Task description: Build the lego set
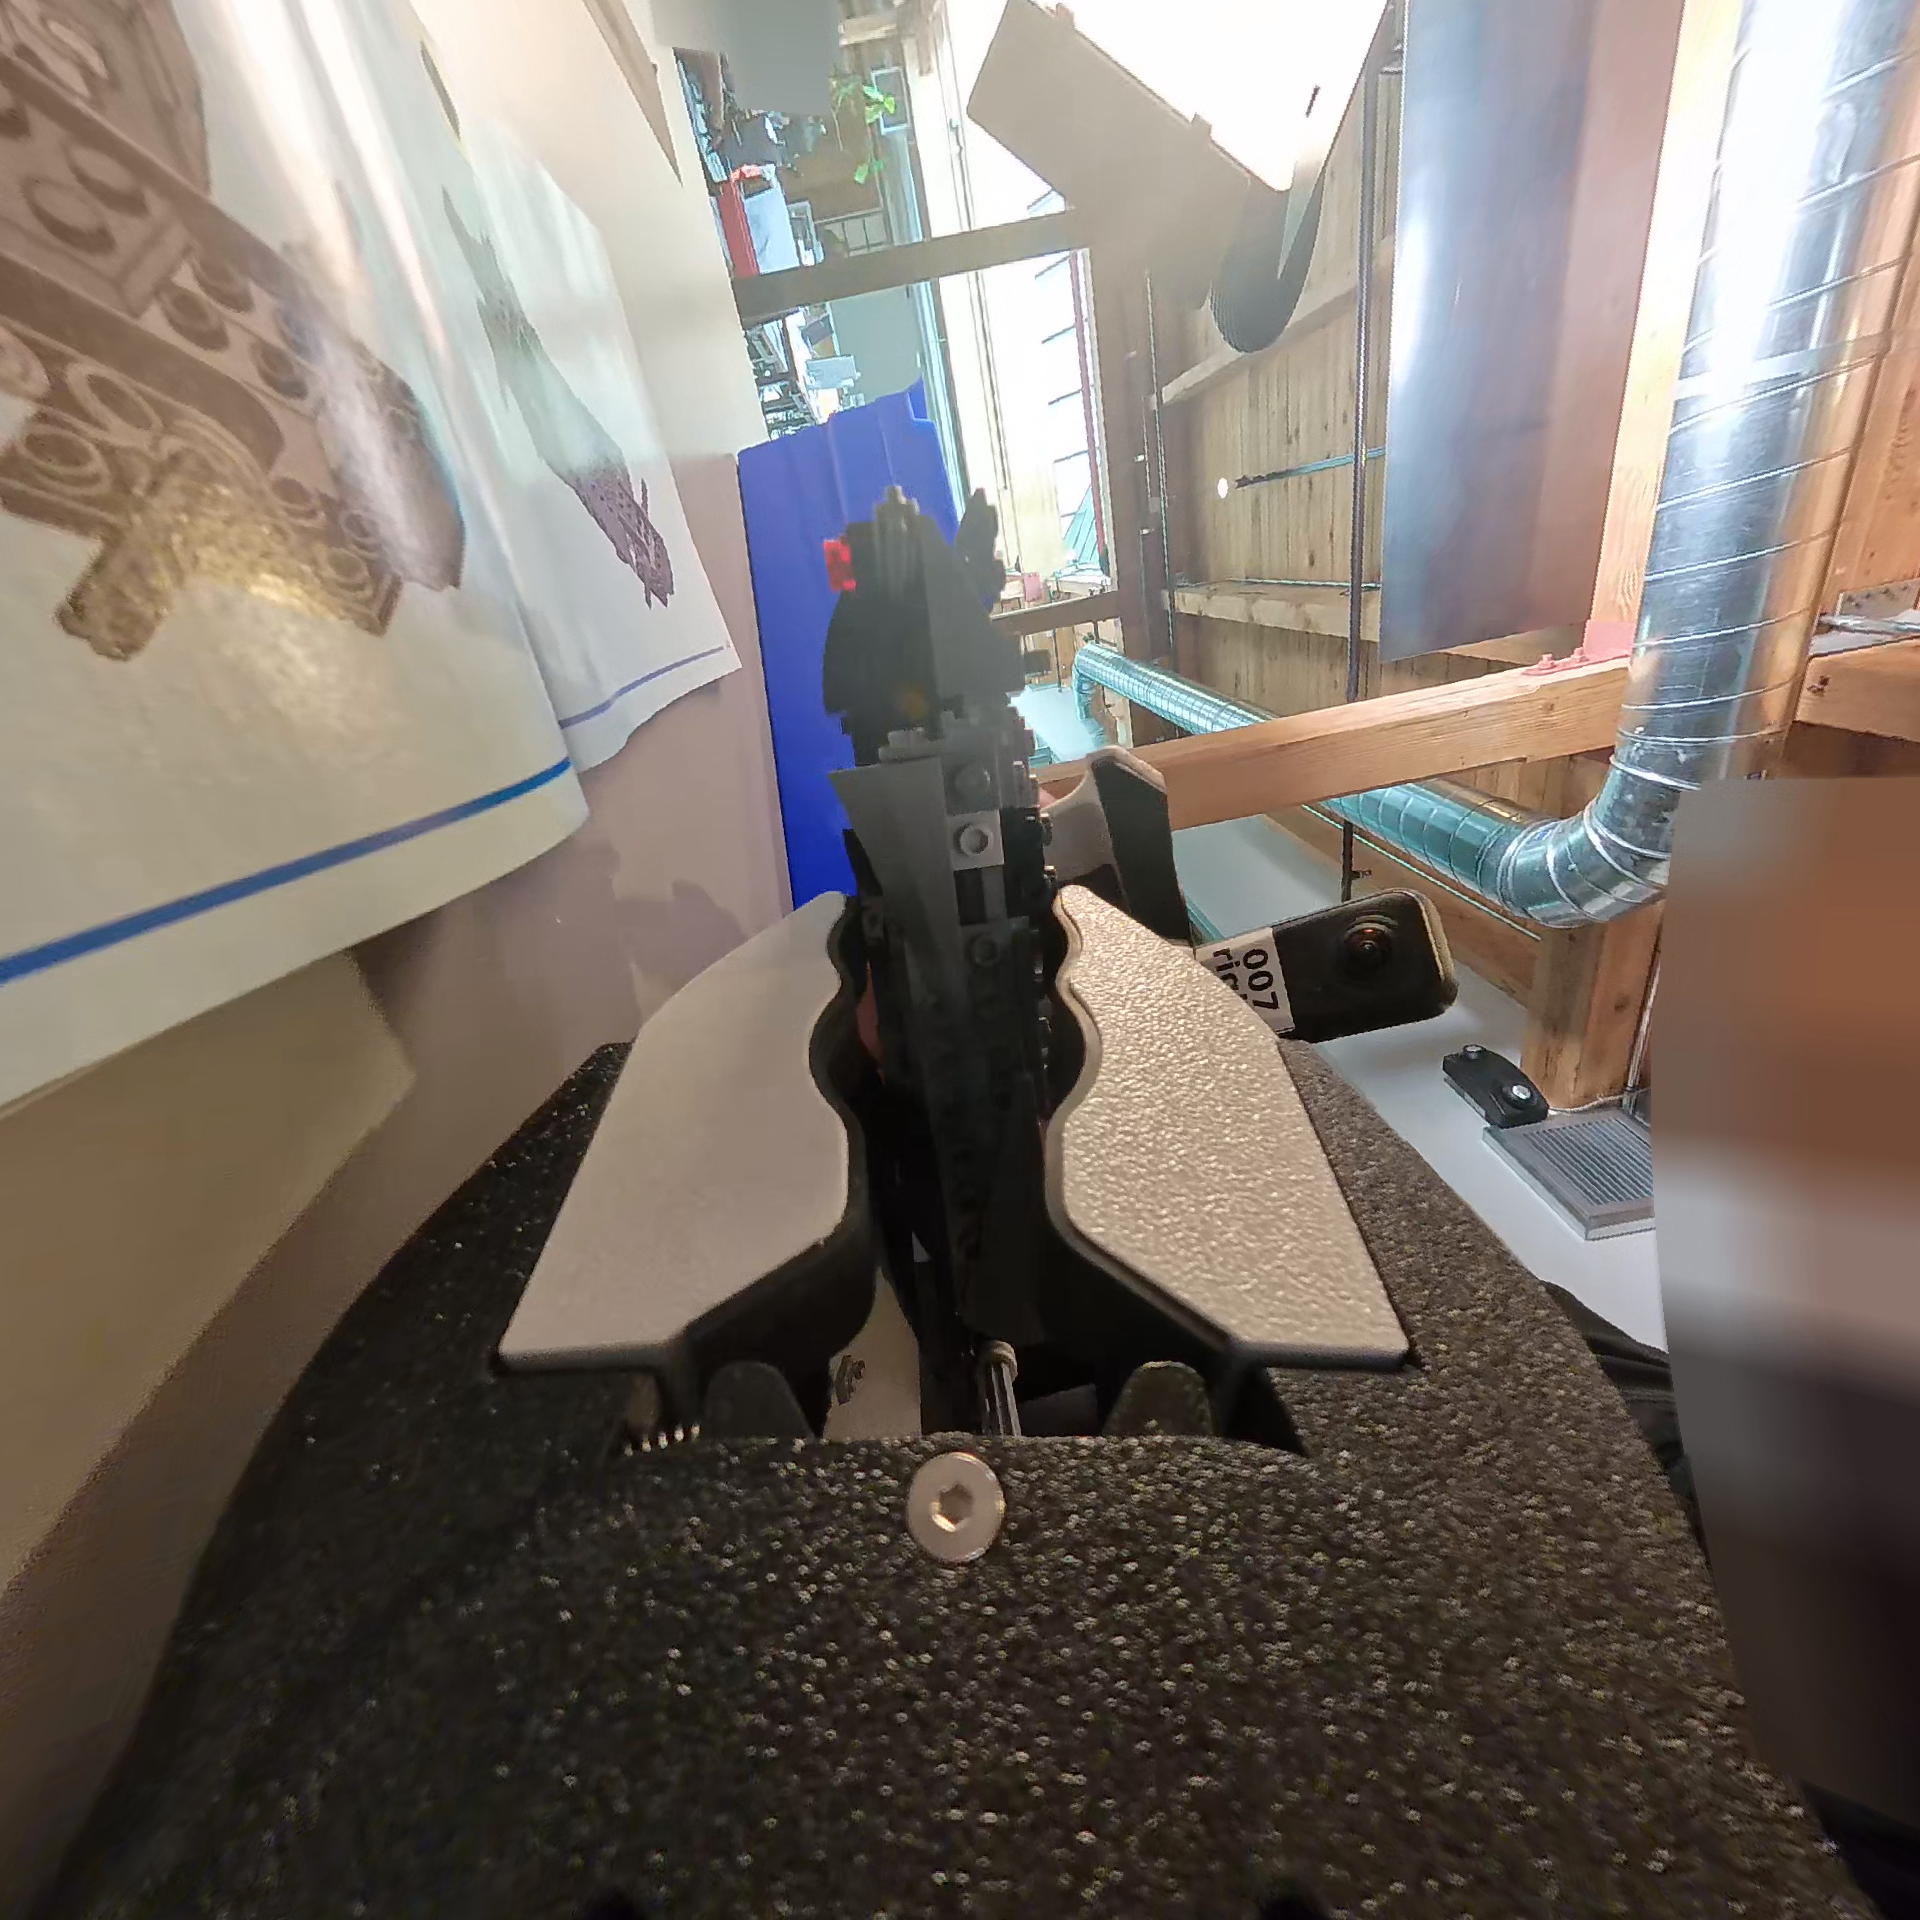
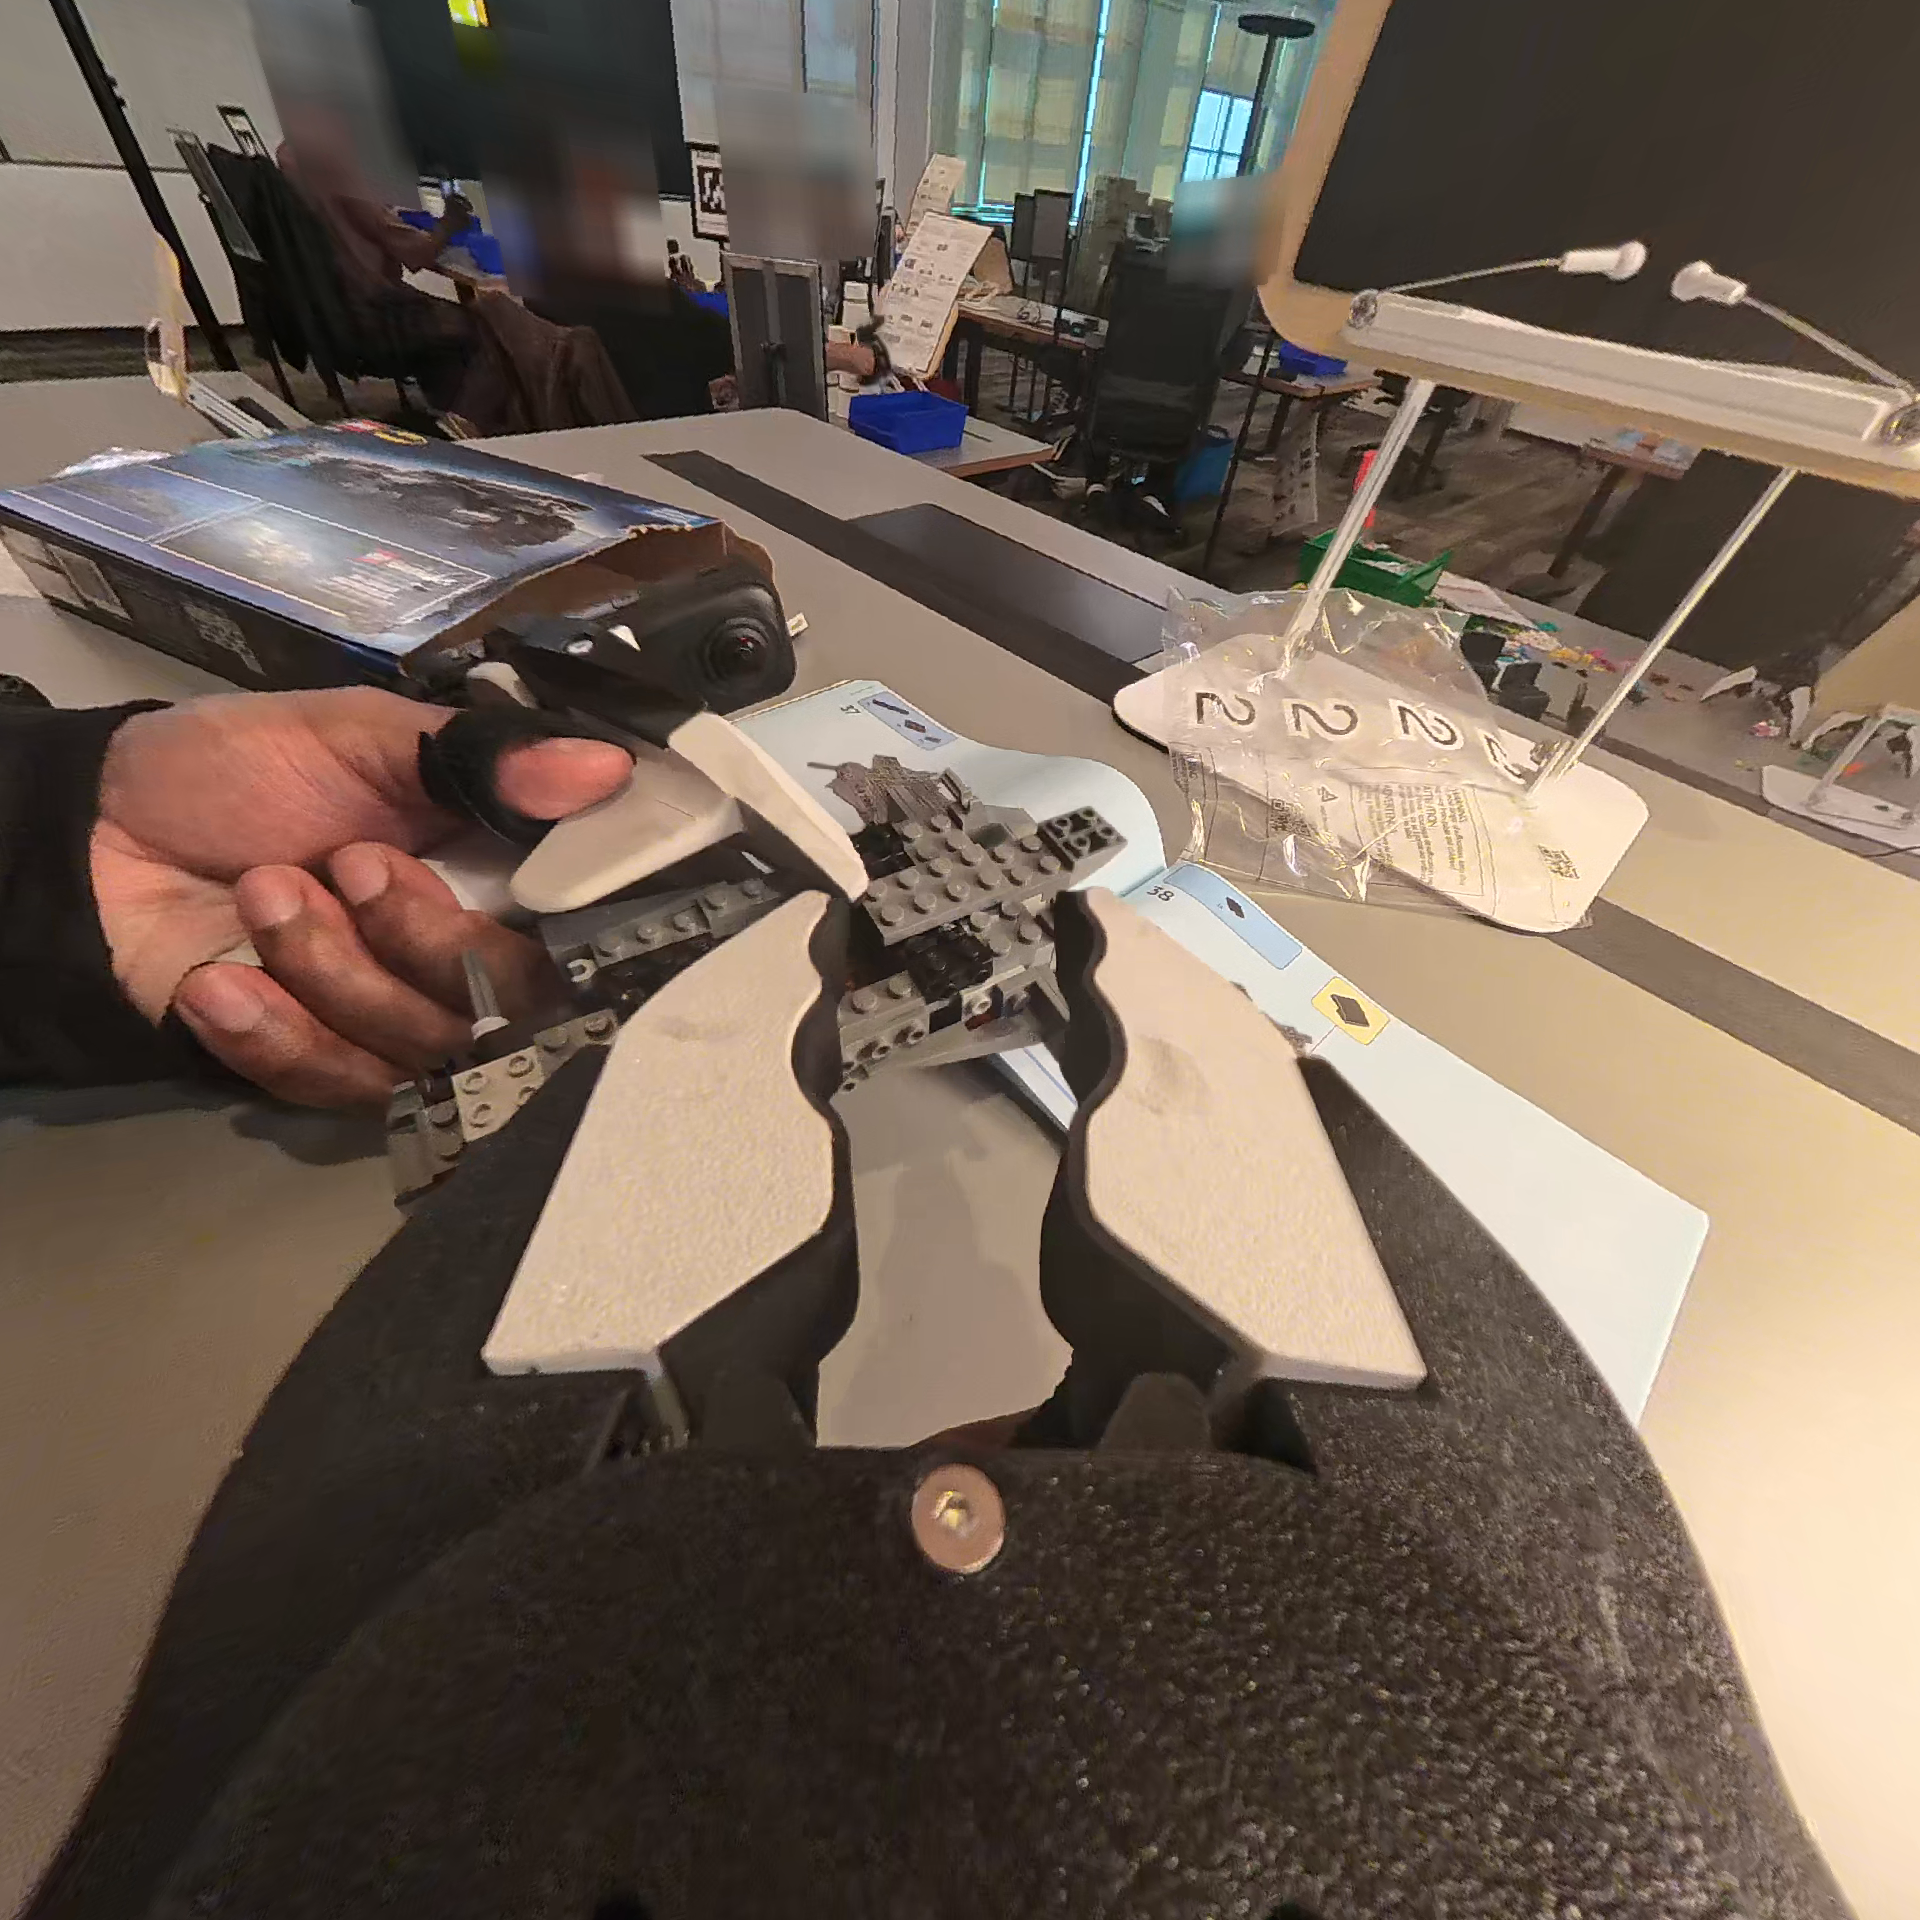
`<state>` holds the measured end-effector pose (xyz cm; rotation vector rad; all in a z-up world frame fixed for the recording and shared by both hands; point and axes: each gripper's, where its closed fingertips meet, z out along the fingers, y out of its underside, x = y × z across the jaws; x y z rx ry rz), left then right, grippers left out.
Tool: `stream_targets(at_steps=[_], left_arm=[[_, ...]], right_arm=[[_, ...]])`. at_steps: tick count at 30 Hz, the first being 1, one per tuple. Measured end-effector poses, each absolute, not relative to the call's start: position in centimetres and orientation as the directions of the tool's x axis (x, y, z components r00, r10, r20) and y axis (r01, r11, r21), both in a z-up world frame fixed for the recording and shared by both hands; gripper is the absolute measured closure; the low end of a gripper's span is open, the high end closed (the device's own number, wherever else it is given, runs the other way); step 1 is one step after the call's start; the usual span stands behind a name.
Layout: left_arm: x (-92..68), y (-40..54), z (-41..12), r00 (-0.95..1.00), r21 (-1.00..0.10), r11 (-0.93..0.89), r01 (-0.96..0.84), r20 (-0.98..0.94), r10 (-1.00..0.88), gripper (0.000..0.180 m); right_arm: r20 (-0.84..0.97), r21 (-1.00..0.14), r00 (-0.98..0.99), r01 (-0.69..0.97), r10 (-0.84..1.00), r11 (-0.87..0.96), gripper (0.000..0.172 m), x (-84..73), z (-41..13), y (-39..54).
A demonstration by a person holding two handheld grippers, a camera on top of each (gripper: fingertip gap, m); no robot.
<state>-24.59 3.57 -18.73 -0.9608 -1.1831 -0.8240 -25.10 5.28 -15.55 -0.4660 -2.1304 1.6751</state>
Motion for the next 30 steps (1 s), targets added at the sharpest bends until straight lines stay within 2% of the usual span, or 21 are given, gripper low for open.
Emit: stream_targets(at_steps=[7, 12, 30], left_arm=[[-24.1, 3.9, -18.9, 0.162, -0.132, 0.356, 0.925, 0.985, -0.056, 0.148], [-23.7, 4.1, -19.1, 0.148, -0.123, 0.331, 0.936, 0.988, -0.052, 0.148], [-22.4, 5.5, -19.5, 0.154, -0.147, 0.245, 0.958, 0.988, -0.011, 0.148]], right_arm=[[0.248, -0.928, -0.870, -0.087, 0.426, 0.362, 0.136, -24.2, -16.3, 4.7], [0.249, -0.920, -0.882, -0.086, 0.401, 0.383, 0.143, -23.9, -16.4, 4.7], [0.289, -0.861, -0.897, -0.091, 0.335, 0.500, 0.147, -23.2, -17.8, 5.0]])
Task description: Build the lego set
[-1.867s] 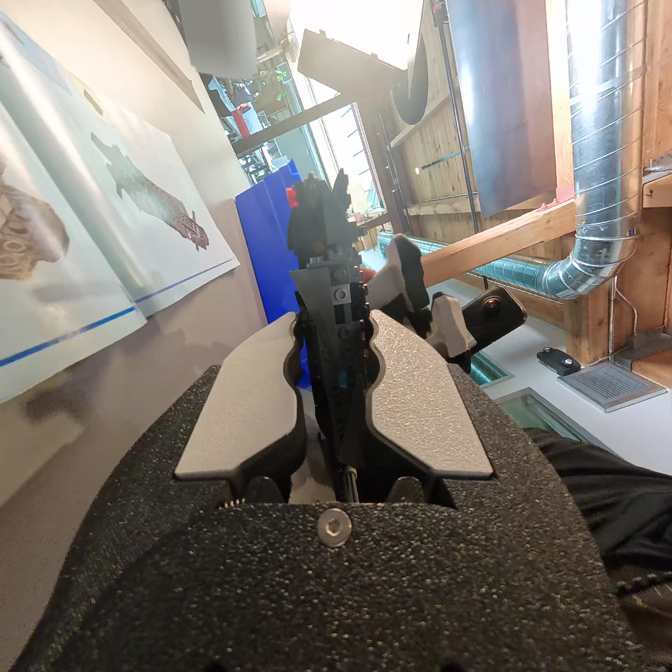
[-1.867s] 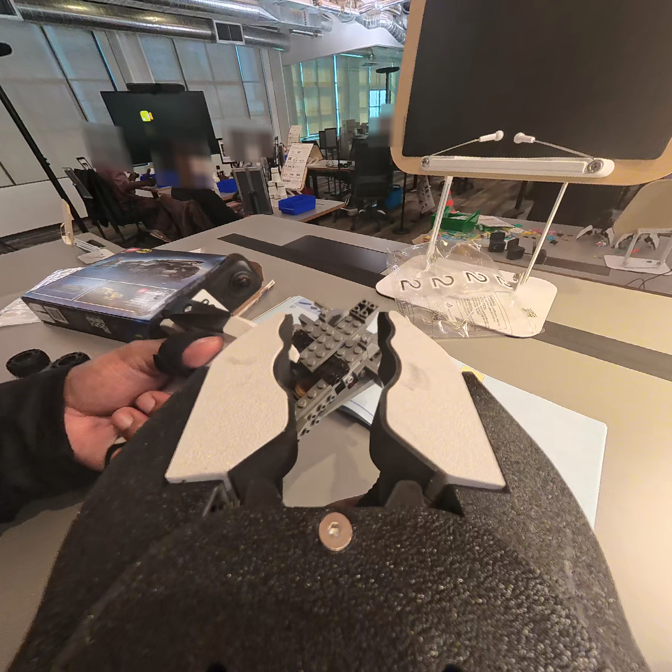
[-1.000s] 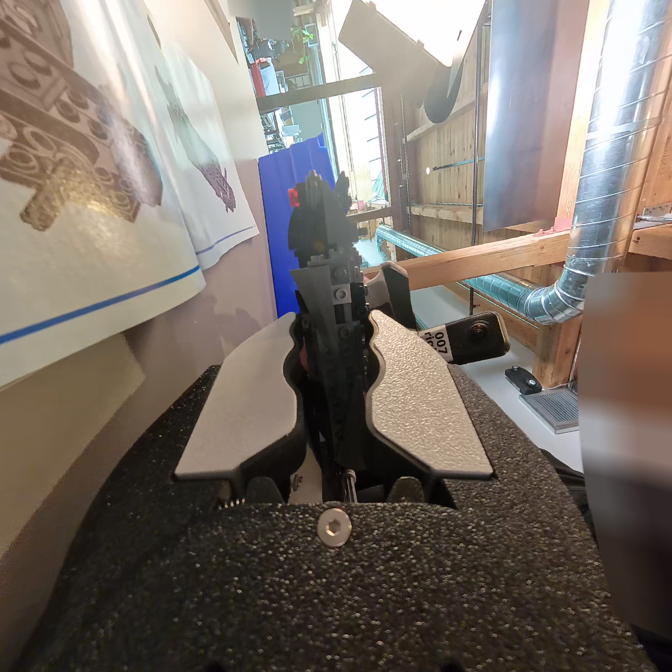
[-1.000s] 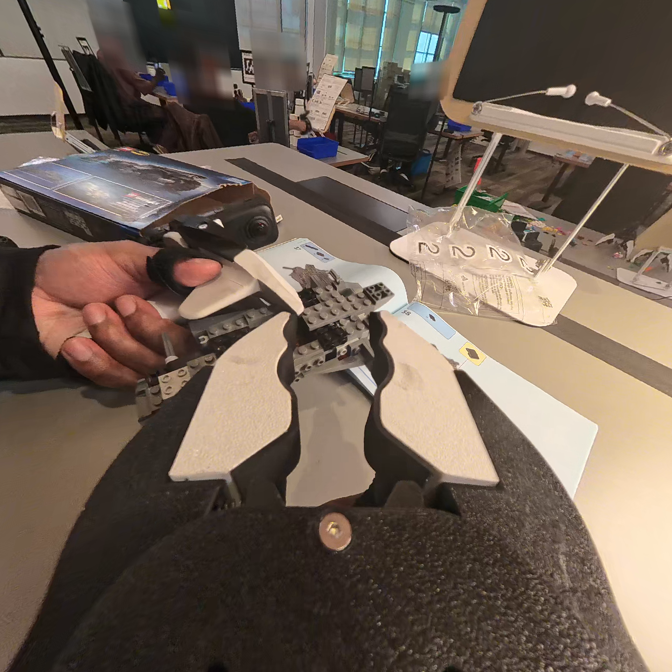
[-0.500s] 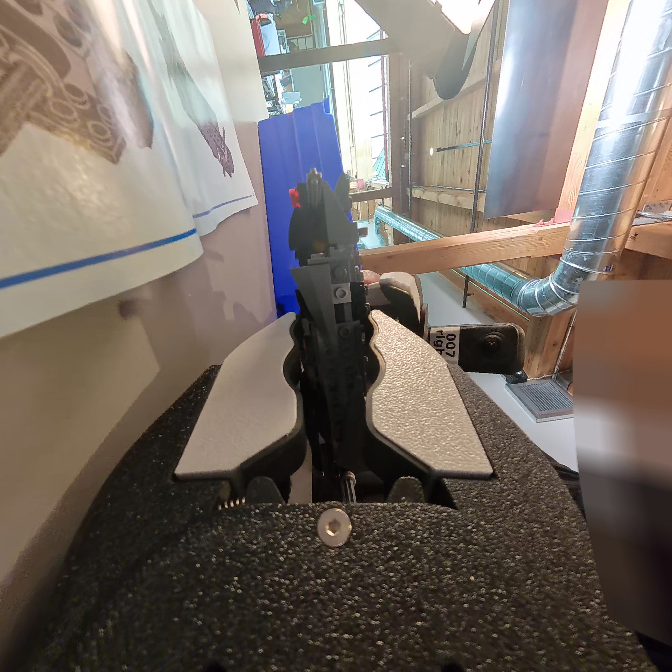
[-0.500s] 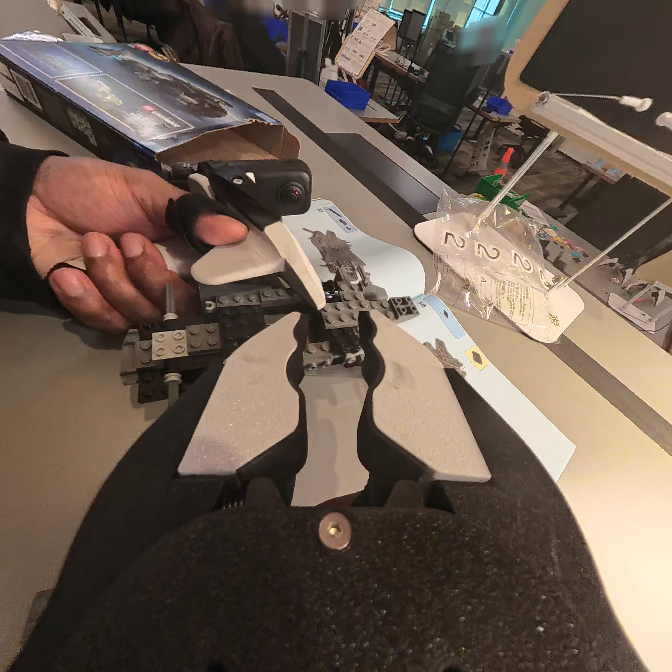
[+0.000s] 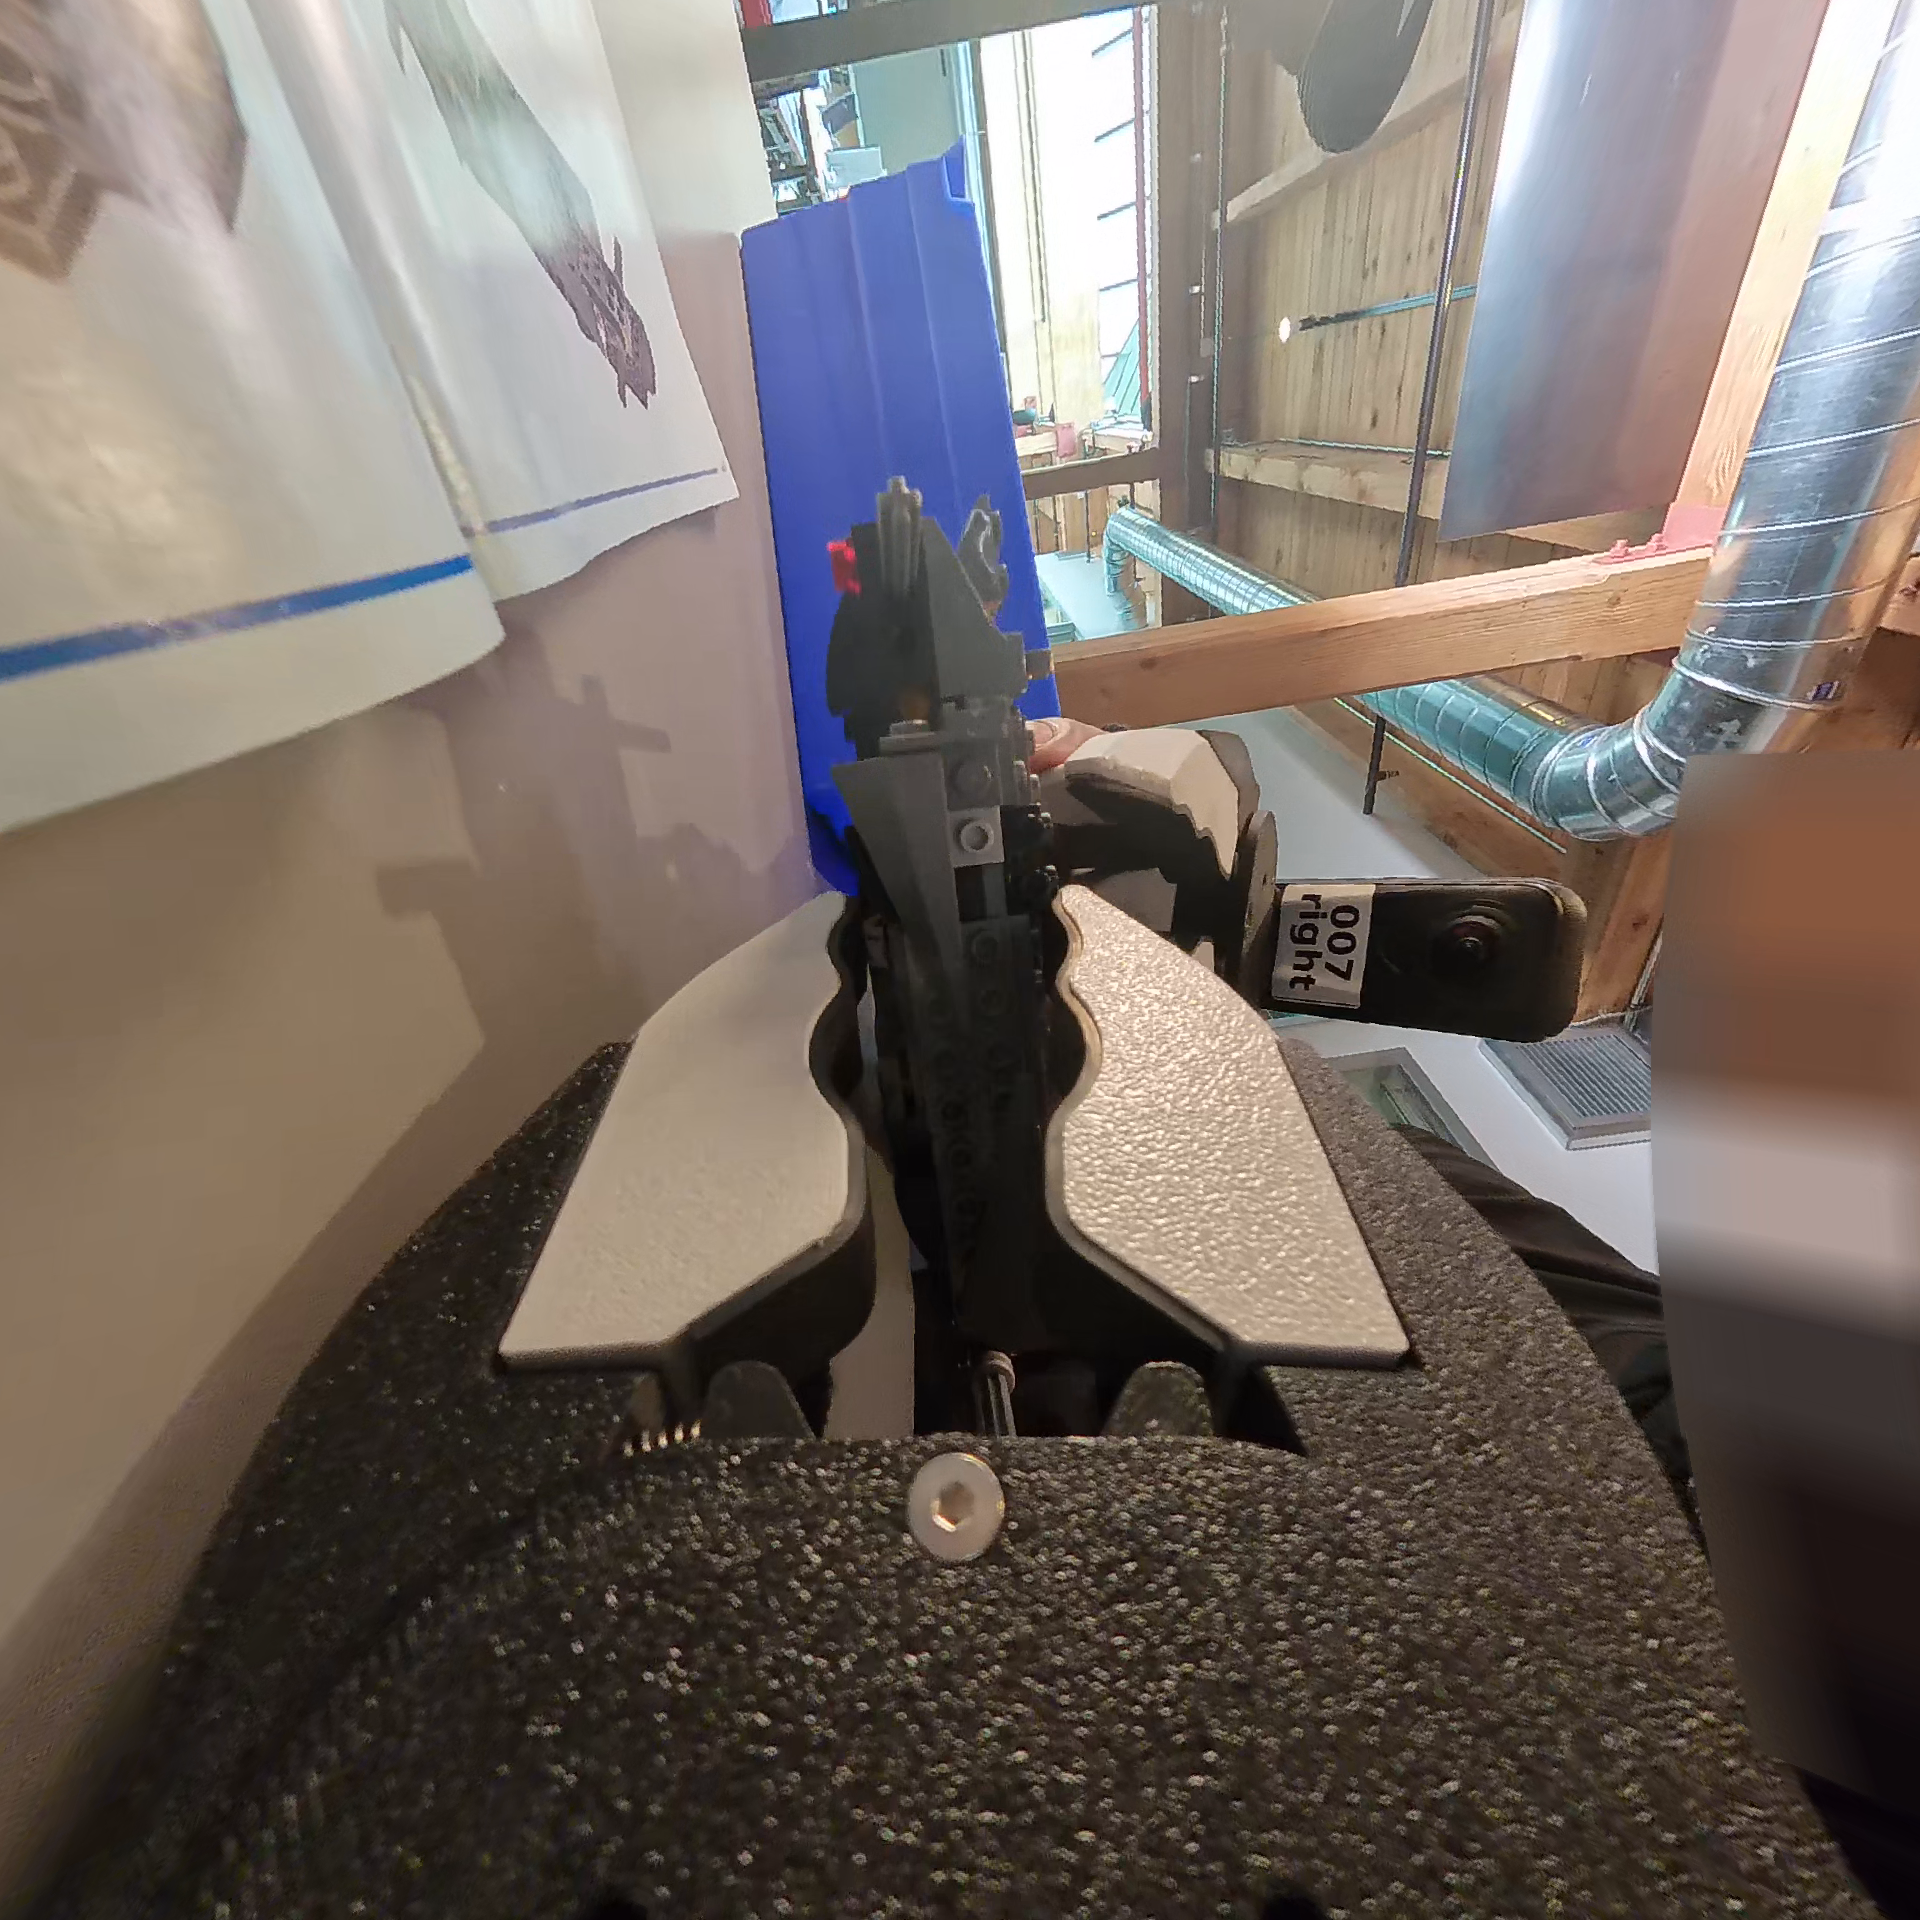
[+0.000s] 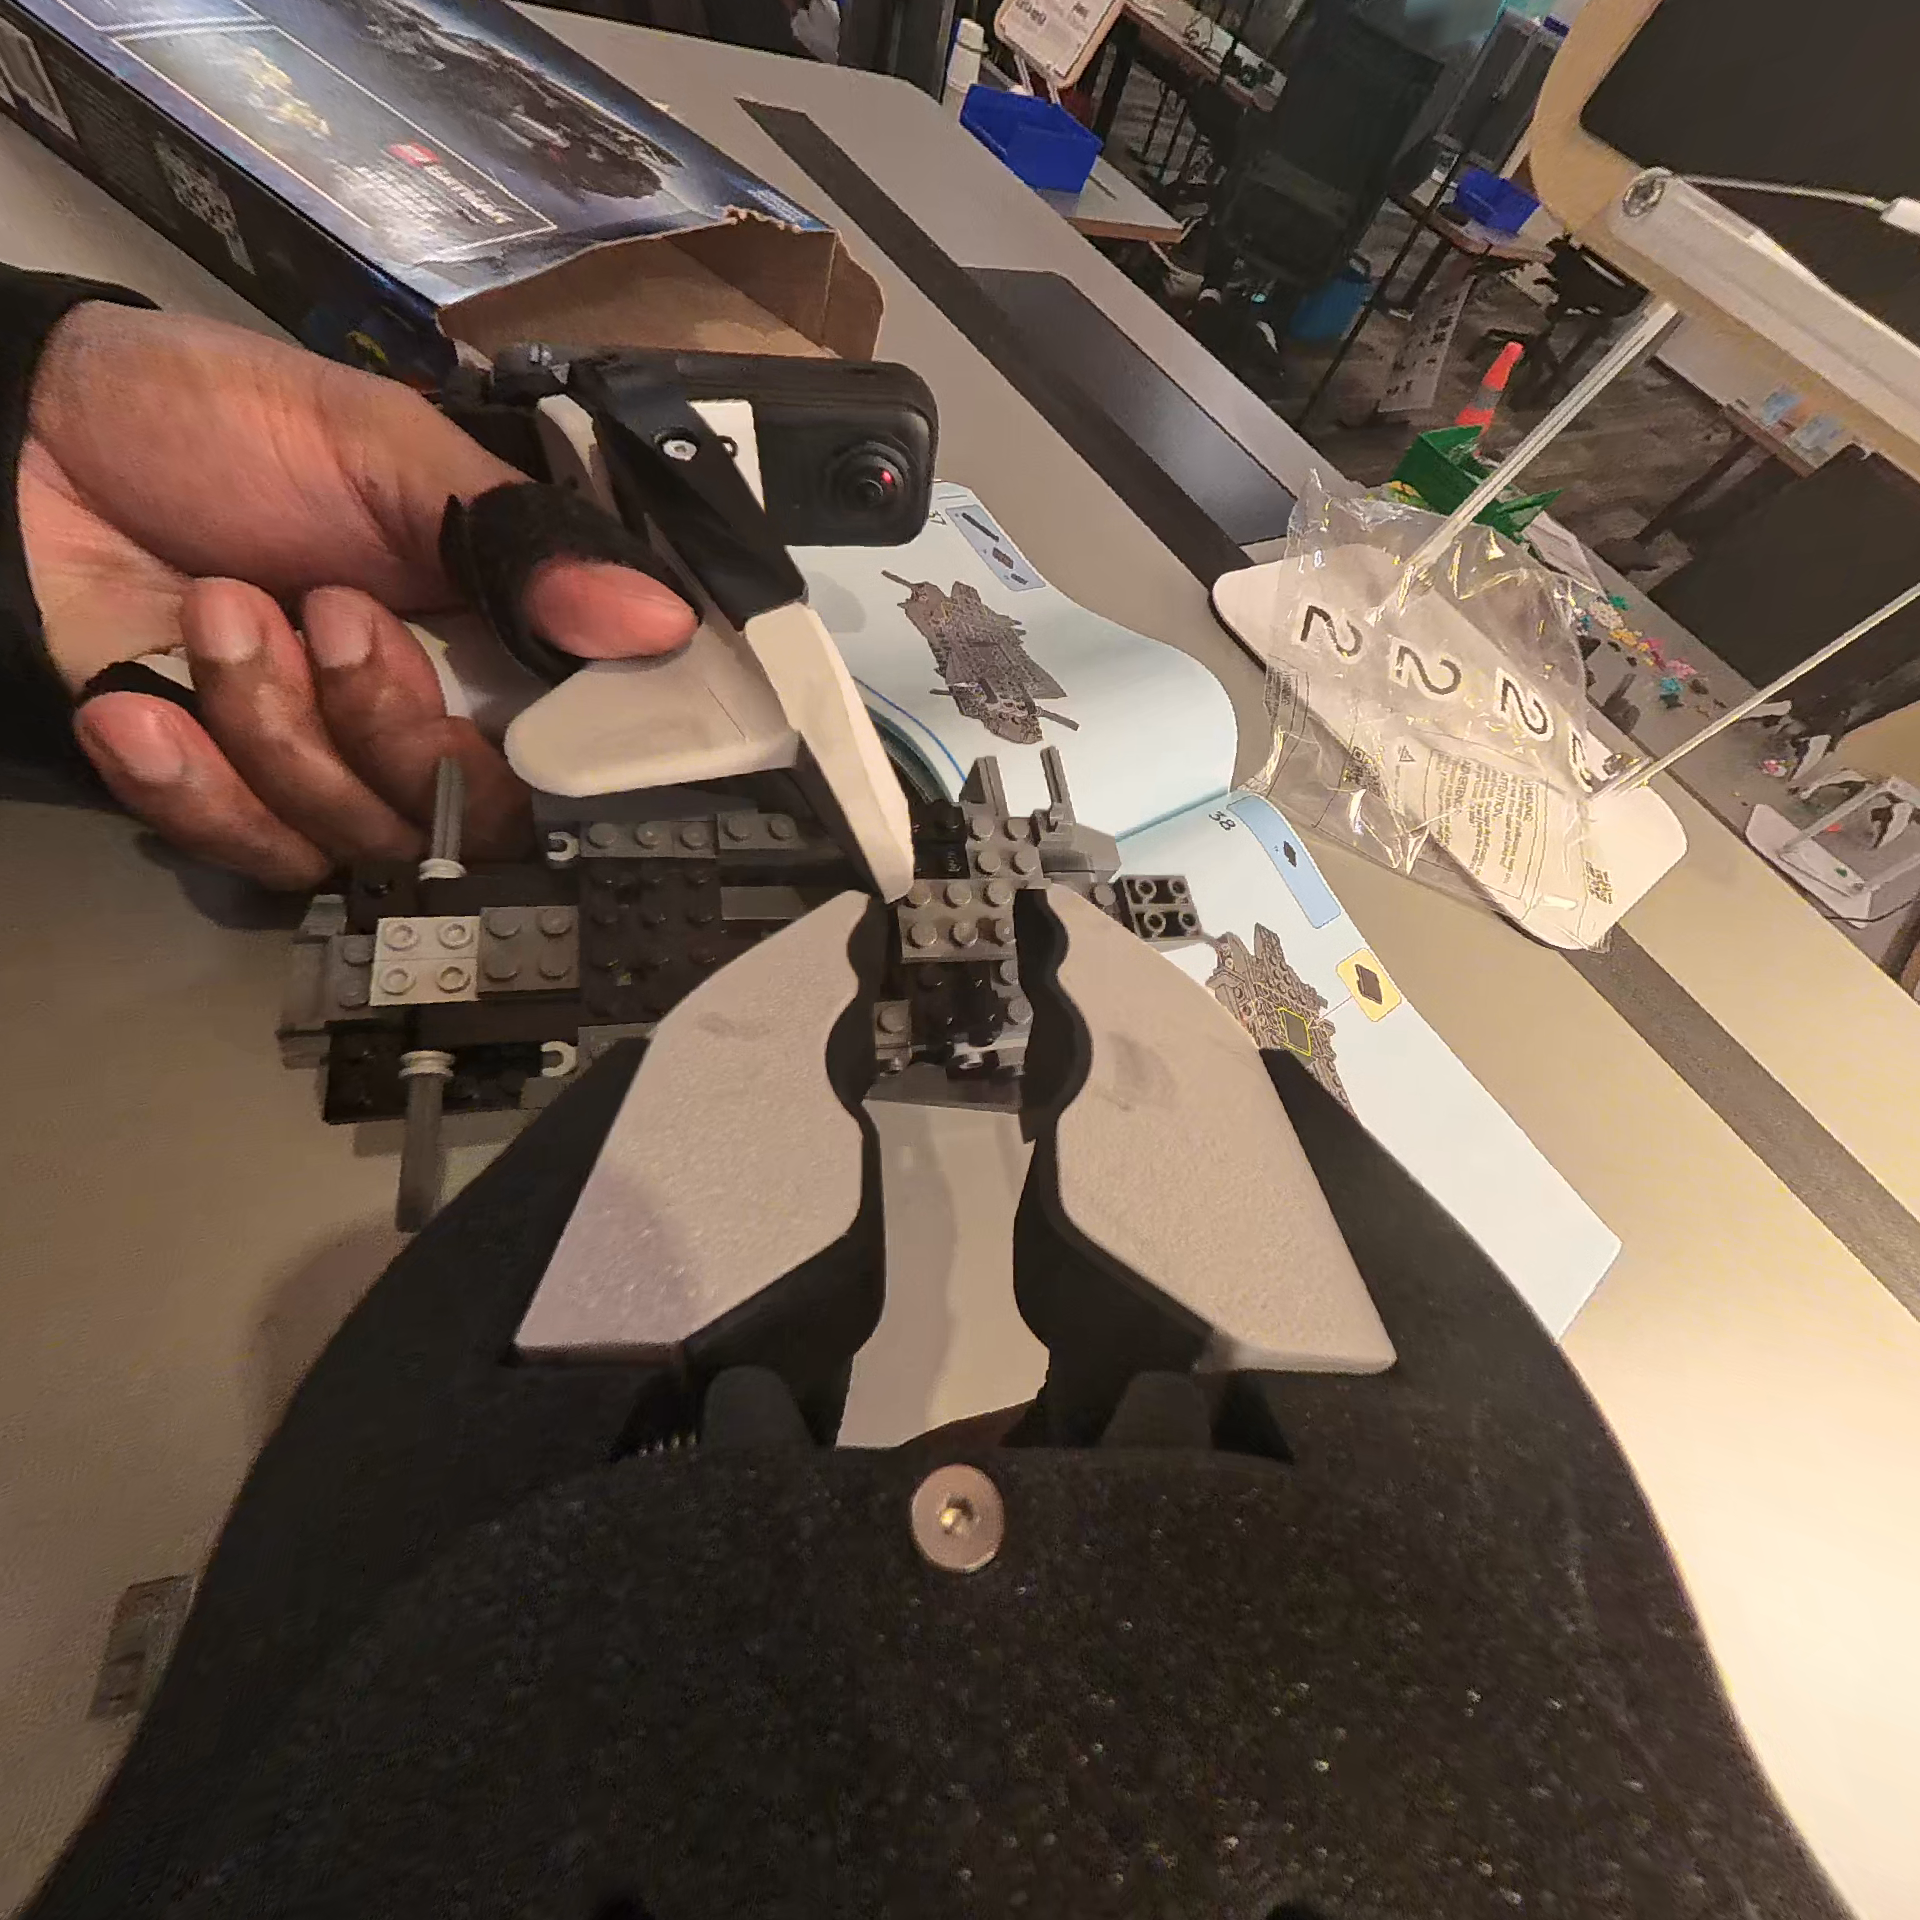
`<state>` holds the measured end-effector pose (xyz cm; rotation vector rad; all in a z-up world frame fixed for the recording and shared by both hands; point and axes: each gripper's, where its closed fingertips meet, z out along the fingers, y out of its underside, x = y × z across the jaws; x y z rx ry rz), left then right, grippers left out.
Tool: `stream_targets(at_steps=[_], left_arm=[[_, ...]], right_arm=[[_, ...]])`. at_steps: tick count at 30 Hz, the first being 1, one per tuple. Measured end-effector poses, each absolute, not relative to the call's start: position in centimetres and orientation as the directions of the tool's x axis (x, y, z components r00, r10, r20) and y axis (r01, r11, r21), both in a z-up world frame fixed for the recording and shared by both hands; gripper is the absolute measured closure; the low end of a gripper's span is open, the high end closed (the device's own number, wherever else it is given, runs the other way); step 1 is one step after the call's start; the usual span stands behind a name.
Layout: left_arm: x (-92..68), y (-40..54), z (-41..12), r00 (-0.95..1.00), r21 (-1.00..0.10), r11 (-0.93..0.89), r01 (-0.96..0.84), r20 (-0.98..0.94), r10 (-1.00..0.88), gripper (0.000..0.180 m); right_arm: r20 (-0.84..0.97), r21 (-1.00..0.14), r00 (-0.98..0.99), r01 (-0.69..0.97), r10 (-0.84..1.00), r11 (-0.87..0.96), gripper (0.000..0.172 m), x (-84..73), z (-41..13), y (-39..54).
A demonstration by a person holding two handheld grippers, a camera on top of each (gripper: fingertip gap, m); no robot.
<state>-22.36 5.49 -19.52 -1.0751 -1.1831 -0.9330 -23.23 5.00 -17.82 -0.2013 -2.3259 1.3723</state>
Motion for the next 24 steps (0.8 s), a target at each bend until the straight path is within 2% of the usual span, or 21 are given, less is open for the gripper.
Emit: stream_targets(at_steps=[24], left_arm=[[-21.77, 5.90, -19.48, 0.165, -0.160, 0.206, 0.965, 0.986, -0.010, 0.147]], right_arm=[[0.221, -0.854, -0.918, -0.020, 0.328, 0.520, 0.148, -23.15, -18.53, 5.29]])
